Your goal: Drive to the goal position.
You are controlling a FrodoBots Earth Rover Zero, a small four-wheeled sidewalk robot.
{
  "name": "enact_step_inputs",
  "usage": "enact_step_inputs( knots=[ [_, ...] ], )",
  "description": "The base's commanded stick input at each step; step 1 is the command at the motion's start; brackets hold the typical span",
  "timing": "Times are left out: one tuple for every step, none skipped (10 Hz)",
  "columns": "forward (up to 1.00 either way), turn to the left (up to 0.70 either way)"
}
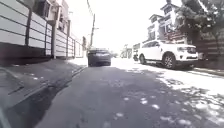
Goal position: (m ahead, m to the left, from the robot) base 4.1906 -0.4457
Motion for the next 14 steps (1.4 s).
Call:
enact_step_inputs(
  knots=[
    [1.0, -0.35],
    [1.0, -0.35],
    [1.0, -0.35],
    [1.0, -0.35],
    [1.0, -0.35],
    [1.0, -0.18],
    [0.66, 0.03],
    [0.0, 0.0],
    [0.0, 0.0],
    [0.54, -0.19],
    [1.0, -0.35],
    [1.0, -0.35],
    [1.0, -0.35],
    [1.0, -0.35]
  ],
)
